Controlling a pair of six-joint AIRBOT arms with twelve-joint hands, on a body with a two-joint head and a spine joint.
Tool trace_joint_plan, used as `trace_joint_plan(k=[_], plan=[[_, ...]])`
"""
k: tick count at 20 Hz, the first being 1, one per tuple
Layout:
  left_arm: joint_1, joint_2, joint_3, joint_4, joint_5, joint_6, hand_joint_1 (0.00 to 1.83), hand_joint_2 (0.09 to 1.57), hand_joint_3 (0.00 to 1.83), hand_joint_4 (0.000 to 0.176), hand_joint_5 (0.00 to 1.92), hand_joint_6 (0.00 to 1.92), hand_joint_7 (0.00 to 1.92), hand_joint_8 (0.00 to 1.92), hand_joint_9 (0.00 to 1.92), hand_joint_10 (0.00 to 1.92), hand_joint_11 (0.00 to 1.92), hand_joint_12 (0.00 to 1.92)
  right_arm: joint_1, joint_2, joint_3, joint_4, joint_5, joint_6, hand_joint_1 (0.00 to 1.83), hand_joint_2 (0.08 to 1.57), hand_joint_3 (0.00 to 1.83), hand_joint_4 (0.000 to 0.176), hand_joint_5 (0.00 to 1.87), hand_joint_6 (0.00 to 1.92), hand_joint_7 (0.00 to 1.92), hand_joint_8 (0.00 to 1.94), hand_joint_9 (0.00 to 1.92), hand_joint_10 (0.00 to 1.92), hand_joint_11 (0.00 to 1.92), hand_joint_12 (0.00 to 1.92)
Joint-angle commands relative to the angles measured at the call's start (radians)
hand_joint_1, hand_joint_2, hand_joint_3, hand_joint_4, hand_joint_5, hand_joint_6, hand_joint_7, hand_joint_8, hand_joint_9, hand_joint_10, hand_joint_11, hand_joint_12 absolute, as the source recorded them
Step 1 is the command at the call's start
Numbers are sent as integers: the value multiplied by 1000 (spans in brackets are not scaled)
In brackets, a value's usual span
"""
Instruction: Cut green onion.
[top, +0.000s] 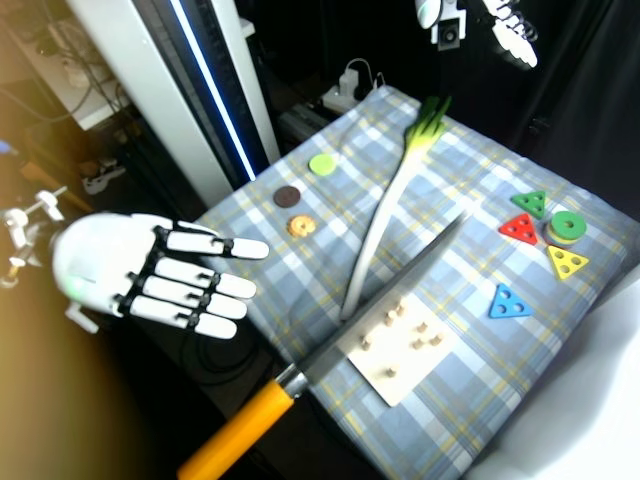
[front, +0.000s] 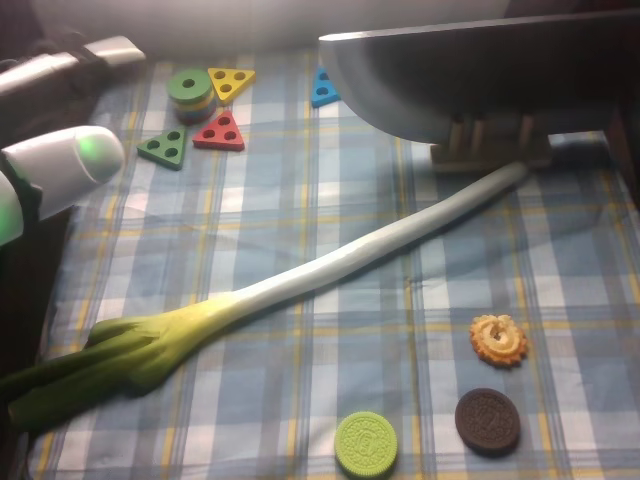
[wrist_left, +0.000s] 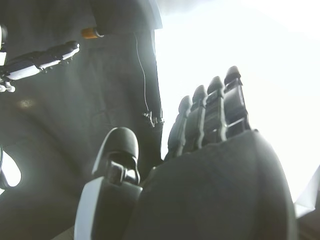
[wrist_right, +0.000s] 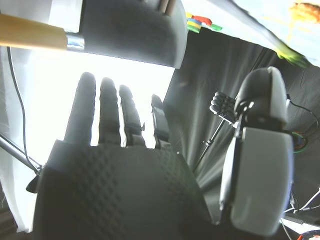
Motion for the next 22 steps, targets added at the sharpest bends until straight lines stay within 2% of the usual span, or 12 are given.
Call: trace_joint_plan(k=[1,4,6,7,8,9,12,13,14,17,19,22], plan=[[-13,-2,6,-7,-113,-3,0,1316,19,176,339,7,251,0,227,19,0,361,5,7,9,24,113,1,791,1236,0,0,484,1,539,1,496,1,379,261],[-14,-6,7,-8,-111,-3,0,1320,1,176,317,1,251,3,240,4,0,374,41,8,18,19,121,1,843,1175,0,0,407,0,449,0,395,0,336,110],[-15,-9,7,-9,-109,-3,0,1322,1,176,329,3,252,1,238,1,0,360,76,7,22,16,141,-14,730,1009,0,68,153,0,199,0,190,0,236,52],[-15,-10,7,-10,-107,-3,0,1322,1,176,332,4,252,1,238,1,0,357,92,7,23,19,156,-26,754,895,0,133,39,0,51,0,42,0,81,10],[-15,-10,7,-10,-105,-3,0,1325,1,176,332,2,246,2,233,1,0,331,111,7,26,24,169,-39,839,826,0,156,7,0,9,0,8,0,15,1],[-15,-10,7,-10,-104,-3,0,1329,1,176,340,2,252,3,234,1,0,303,131,7,31,30,171,-53,872,805,0,170,1,0,1,0,1,0,2,0],[-16,-10,8,-10,-103,-3,0,1328,0,174,362,1,271,1,240,2,0,354,181,-1,61,63,136,-82,1012,816,1,176,0,0,0,0,0,0,0,0],[-16,-10,8,-10,-103,-3,0,1334,1,169,375,2,276,1,250,3,0,399,208,-11,87,74,97,-82,1012,837,9,176,0,0,0,0,0,0,0,0],[-16,-11,7,-10,-102,-3,0,1337,2,172,370,0,275,0,257,5,0,409,230,-17,104,77,68,-82,924,844,11,176,0,0,0,0,0,0,0,0],[-16,-13,9,-10,-94,-3,0,1326,0,176,352,1,264,2,241,3,0,306,333,-47,180,73,-88,-82,853,829,1,176,0,0,0,0,0,0,0,0],[-17,-13,9,-8,-93,-3,8,1334,1,176,359,1,288,4,275,6,0,337,390,-67,226,59,-184,-82,925,831,1,176,0,0,0,0,0,0,0,0],[-17,-13,9,-7,-91,-3,1,1346,2,176,356,2,298,5,269,3,0,355,463,-98,289,36,-321,-82,899,810,0,176,0,0,0,0,0,0,0,0]])
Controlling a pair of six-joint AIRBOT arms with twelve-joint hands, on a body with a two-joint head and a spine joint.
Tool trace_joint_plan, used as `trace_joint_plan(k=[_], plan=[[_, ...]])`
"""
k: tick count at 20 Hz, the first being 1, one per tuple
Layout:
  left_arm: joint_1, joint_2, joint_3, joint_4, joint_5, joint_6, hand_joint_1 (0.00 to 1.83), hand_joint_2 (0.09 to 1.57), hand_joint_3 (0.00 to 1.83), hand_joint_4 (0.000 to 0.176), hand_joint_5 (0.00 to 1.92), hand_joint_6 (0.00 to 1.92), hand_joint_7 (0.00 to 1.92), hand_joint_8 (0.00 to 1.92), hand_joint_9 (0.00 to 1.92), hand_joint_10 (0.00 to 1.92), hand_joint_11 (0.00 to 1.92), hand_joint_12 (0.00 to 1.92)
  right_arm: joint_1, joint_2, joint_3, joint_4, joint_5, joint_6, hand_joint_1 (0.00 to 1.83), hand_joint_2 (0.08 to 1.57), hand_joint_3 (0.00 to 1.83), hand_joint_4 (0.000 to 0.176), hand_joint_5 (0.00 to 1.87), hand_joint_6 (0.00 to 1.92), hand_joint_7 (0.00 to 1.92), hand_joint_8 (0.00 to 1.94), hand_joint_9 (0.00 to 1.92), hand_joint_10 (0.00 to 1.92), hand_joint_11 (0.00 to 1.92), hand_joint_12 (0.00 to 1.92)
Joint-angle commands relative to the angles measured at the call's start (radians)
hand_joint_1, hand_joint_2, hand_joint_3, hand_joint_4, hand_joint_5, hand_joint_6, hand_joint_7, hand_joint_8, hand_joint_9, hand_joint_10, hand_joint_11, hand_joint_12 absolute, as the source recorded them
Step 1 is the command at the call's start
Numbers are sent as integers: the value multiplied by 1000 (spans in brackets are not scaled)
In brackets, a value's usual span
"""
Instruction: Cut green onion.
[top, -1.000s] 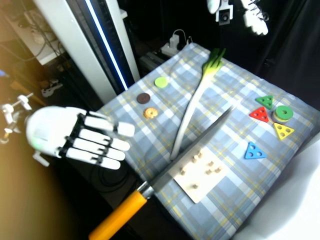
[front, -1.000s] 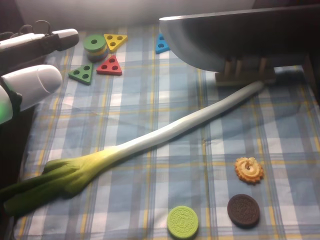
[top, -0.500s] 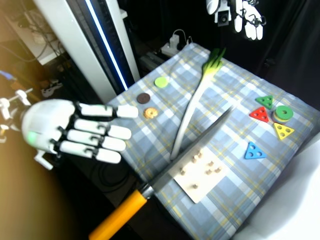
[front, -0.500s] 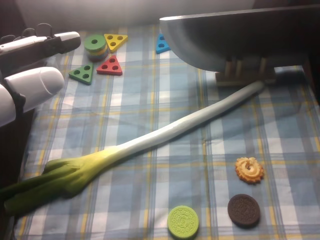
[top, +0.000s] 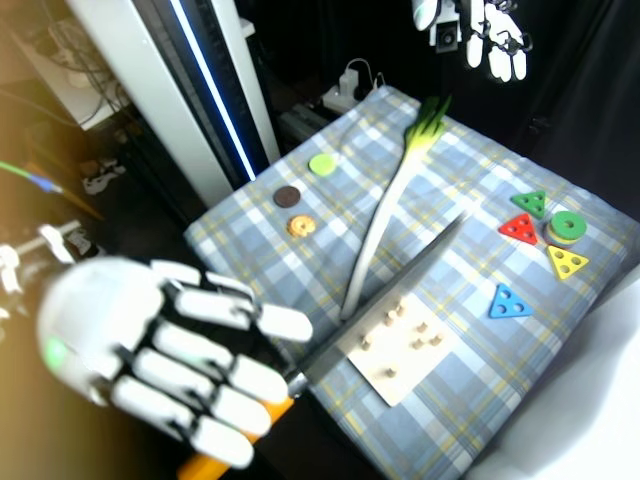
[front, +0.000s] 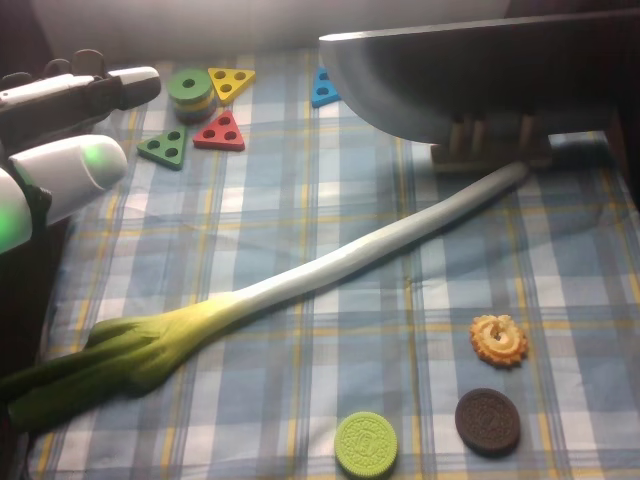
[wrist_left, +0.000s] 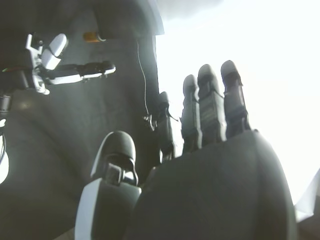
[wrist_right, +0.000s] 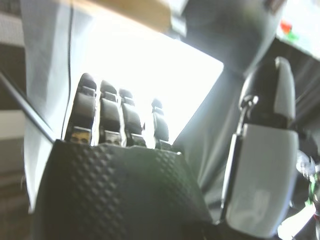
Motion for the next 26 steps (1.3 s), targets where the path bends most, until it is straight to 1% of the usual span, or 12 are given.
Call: trace_joint_plan(k=[1,2,5,8,10,13,15,18,20,24,25,26], plan=[[-12,-3,5,-4,-114,-4,0,1348,2,176,347,3,295,1,267,1,0,316,24,1,21,22,48,-2,894,803,0,176,0,0,0,0,0,0,0,0],[-12,-4,5,-3,-112,-4,0,1347,0,176,343,1,279,0,255,0,0,282,48,-10,39,20,7,-15,941,804,0,176,0,0,0,0,0,0,0,0],[-13,-5,7,-1,-111,-4,0,1357,4,176,339,2,272,1,247,3,1,253,123,-33,72,12,-98,-86,956,809,0,176,0,0,0,0,0,0,0,0],[-13,-6,8,1,-109,-4,5,1359,2,176,337,0,279,2,245,2,0,266,172,-55,99,-9,-156,-113,906,830,5,176,0,0,0,0,0,0,0,0],[-13,-6,8,1,-108,-4,8,1353,0,176,345,2,290,3,261,5,0,261,191,-66,116,-10,-182,-122,857,837,7,176,0,0,0,0,0,0,0,0],[-13,-7,10,2,-105,-4,16,1364,1,170,343,0,276,0,222,0,0,247,221,-90,154,-17,-242,-128,891,830,0,176,0,0,0,0,0,0,0,0],[-13,-8,10,2,-105,-4,11,1355,1,176,344,0,283,0,252,4,0,293,230,-103,170,-18,-260,-128,871,827,0,176,0,0,0,0,0,0,0,0],[-13,-9,11,2,-105,-4,2,1365,4,176,325,2,281,4,246,1,0,233,254,-123,194,-40,-301,-128,900,842,5,176,0,0,0,0,0,0,0,0],[-13,-10,12,2,-105,-4,7,1366,1,176,347,3,300,2,273,3,0,298,262,-130,199,-44,-306,-128,924,856,9,176,0,0,0,0,0,0,0,0],[-13,-12,11,2,-104,-4,4,1364,0,176,352,0,324,3,298,4,0,320,269,-137,203,-52,-313,-128,894,858,5,172,0,0,50,17,0,0,0,0],[-13,-12,11,2,-104,-4,6,1364,0,176,359,3,314,0,294,2,0,320,269,-137,204,-52,-314,-128,876,873,3,162,0,0,98,11,0,0,0,0],[-13,-13,11,2,-104,-4,12,1364,0,176,354,4,339,3,321,5,0,376,269,-138,204,-53,-317,-128,880,921,4,66,123,9,225,8,71,9,19,10]])
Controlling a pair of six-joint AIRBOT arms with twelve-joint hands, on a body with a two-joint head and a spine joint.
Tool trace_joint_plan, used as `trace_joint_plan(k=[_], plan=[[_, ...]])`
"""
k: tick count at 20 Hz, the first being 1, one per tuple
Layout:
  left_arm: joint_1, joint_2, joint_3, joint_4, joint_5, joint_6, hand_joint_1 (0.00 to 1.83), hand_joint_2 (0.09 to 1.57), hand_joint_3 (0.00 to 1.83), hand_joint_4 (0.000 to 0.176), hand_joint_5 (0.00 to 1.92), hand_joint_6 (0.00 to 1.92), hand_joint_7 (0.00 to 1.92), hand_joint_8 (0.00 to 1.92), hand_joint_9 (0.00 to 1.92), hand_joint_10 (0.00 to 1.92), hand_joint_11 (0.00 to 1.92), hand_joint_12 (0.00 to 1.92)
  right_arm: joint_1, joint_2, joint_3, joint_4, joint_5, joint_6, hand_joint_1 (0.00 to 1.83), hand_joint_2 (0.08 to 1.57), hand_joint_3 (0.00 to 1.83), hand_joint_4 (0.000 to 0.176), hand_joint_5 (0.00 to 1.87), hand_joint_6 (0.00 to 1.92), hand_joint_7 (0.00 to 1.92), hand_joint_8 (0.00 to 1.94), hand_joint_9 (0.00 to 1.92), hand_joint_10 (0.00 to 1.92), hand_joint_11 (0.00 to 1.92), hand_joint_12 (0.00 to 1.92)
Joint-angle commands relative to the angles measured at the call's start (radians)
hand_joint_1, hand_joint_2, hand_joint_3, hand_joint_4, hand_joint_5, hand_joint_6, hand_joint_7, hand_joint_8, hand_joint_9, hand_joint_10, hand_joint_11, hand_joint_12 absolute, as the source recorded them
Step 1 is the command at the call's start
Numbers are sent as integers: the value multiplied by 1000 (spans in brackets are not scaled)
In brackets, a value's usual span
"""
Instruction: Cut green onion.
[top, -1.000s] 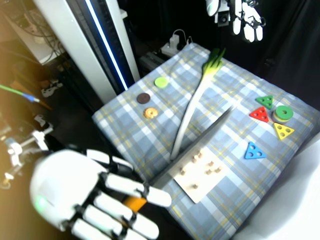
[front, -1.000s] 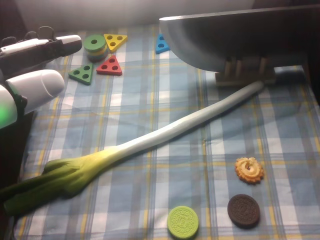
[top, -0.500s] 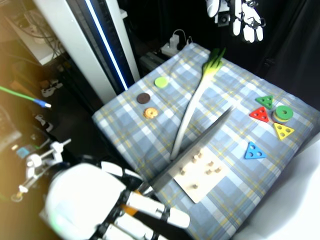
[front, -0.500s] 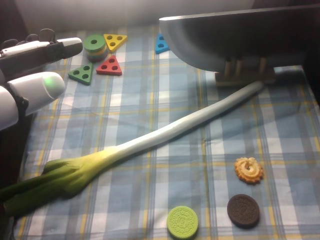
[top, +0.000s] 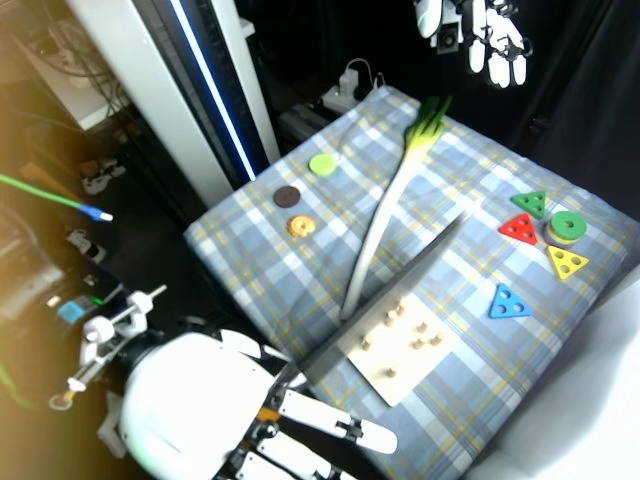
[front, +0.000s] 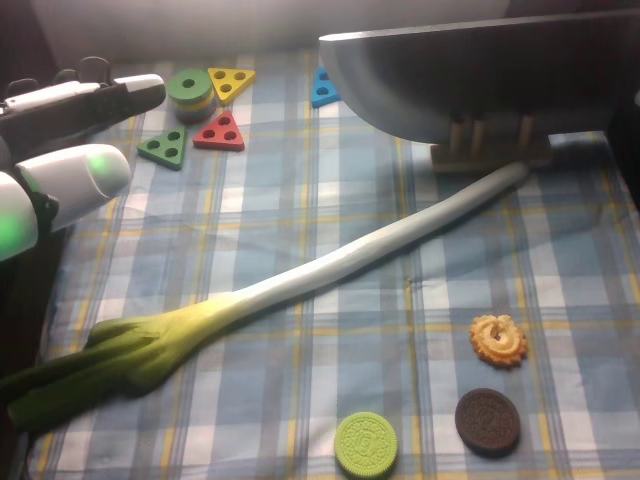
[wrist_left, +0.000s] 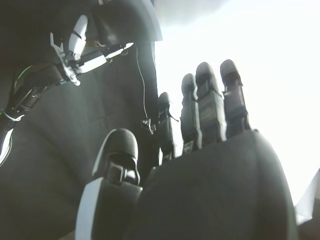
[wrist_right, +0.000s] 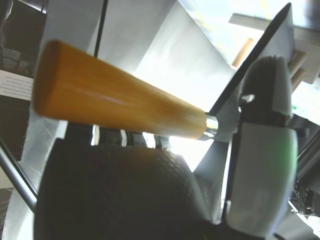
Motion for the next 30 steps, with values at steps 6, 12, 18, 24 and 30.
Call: trace_joint_plan(k=[6,12,18,24,30], plan=[[-12,-7,2,-10,-121,-4,35,1368,1,176,349,2,361,3,340,3,0,441,18,-3,8,3,109,-3,930,1024,2,0,665,11,610,10,618,19,505,253],[-12,-9,2,-13,-119,-4,24,1371,0,176,340,5,388,3,368,4,0,527,18,-16,8,3,113,-3,1089,1116,0,0,959,771,952,23,941,20,684,579],[-12,-10,2,-14,-118,-4,0,1371,0,176,317,1,383,0,351,0,0,497,18,-19,8,1,113,-3,1073,1181,1,0,862,1156,969,1182,985,1657,872,1915],[-12,-11,2,-17,-117,-4,0,1381,1,161,297,0,395,0,348,0,0,482,18,-19,5,-3,121,-3,334,1551,0,0,600,1144,1107,569,1101,848,815,1330],[-12,-11,2,-17,-115,-4,0,1386,0,150,297,1,375,0,343,0,0,508,22,-18,5,-11,124,-3,448,1534,2,170,303,1921,137,1941,192,1921,184,1921]])
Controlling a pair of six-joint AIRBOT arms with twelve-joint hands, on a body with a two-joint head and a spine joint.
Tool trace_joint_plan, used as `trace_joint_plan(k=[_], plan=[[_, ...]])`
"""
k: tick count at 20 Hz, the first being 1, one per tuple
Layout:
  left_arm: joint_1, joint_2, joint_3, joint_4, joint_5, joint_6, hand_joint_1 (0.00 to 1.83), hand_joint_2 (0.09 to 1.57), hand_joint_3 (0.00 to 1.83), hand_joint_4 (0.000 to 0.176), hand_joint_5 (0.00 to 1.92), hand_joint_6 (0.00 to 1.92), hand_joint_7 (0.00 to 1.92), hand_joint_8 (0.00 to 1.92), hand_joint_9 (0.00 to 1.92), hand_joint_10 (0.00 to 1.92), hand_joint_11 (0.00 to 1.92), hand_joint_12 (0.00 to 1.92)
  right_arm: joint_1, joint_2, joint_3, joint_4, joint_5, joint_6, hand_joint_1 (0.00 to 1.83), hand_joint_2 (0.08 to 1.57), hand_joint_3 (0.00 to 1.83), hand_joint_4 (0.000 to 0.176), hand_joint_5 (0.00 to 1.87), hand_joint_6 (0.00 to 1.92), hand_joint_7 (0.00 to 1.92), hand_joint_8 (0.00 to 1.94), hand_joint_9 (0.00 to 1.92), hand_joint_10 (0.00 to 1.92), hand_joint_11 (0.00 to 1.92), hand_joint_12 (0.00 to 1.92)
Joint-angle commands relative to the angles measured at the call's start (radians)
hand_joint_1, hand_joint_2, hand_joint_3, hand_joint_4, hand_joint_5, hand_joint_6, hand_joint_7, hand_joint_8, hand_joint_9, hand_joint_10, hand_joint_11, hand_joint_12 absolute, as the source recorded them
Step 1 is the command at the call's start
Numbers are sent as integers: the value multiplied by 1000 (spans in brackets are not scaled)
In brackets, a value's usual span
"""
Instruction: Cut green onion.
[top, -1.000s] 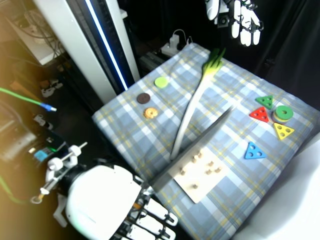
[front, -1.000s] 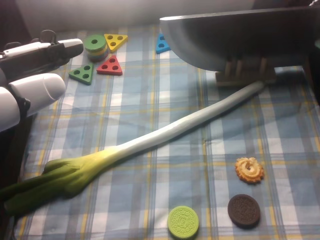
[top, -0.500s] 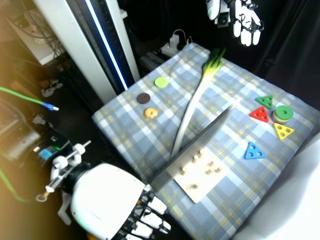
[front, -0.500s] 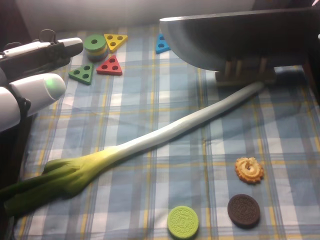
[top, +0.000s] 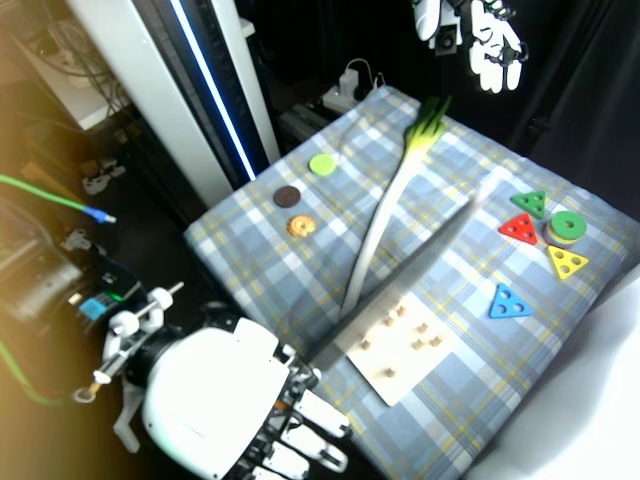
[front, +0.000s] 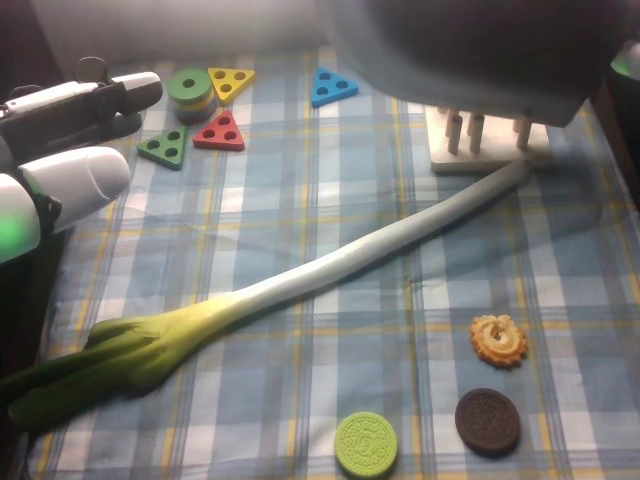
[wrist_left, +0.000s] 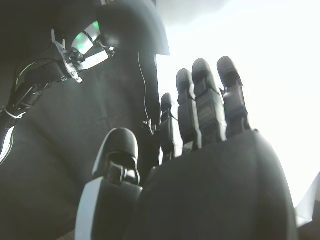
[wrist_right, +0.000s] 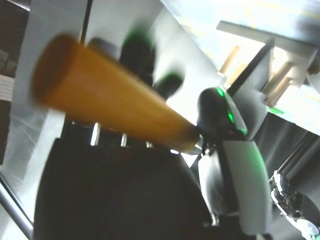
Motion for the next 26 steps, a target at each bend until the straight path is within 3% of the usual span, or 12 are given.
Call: trace_joint_plan(k=[1,2,5,6,9,11,13,14,15,19,22,26], plan=[[-12,-6,2,-5,-118,-4,0,1386,0,151,289,0,378,2,348,3,3,507,18,9,4,15,132,5,571,1548,1,36,315,1921,58,1941,173,1921,183,1921],[-12,-6,2,-5,-118,-4,0,1393,3,145,289,0,372,0,339,0,1,508,20,10,3,14,132,2,472,1542,0,148,302,1921,11,1941,60,1921,36,1921],[-12,-6,2,-5,-116,-4,0,1390,1,140,298,4,392,7,360,9,24,525,27,22,-10,13,132,-27,477,1528,0,175,321,1921,342,1941,532,1921,559,1921],[-12,-6,2,-5,-116,-4,0,1393,1,140,266,0,386,2,353,3,2,510,31,26,-16,13,132,-39,94,1537,8,75,101,1921,245,1941,317,1921,252,1921],[-12,-7,2,-5,-116,-4,0,1403,4,116,256,0,369,0,357,1,17,525,44,30,-28,13,133,-62,0,1522,0,70,3,1921,165,1941,194,1921,39,1921],[-12,-7,1,-5,-116,-4,0,1402,3,114,285,10,391,9,371,6,25,532,46,32,-31,13,139,-62,0,1505,0,68,79,1921,369,1941,507,1921,378,1921],[-12,-8,1,-5,-116,-4,0,1406,1,113,308,5,453,8,413,7,47,560,46,40,-40,13,153,-62,357,1524,9,163,284,1921,260,1883,351,1921,334,1921],[-12,-8,1,-5,-116,-4,0,1406,1,113,308,5,453,8,413,7,47,560,46,43,-43,13,156,-62,357,1524,9,163,284,1921,260,1883,351,1921,334,1921],[-12,-8,0,-5,-116,-4,0,1406,0,117,263,0,427,0,391,0,42,567,46,51,-54,12,162,-62,236,1548,7,76,361,1921,559,1939,754,1921,886,1921],[-12,-5,-3,2,-126,-4,0,1406,0,108,252,1,399,4,373,3,0,591,46,53,-56,9,168,-62,210,1571,43,64,552,1921,906,1941,1143,1921,1283,1921],[-12,6,-14,40,-144,-5,83,1424,3,11,298,0,422,0,415,1,24,637,46,66,-69,9,191,-62,256,1571,32,50,561,1921,942,1941,1175,1921,1265,1921],[-12,36,-35,116,-164,-5,10,1433,2,0,270,0,412,0,381,0,0,640,56,80,-86,9,228,-62,274,1571,11,33,505,1921,879,1941,1132,1921,1282,1921]])
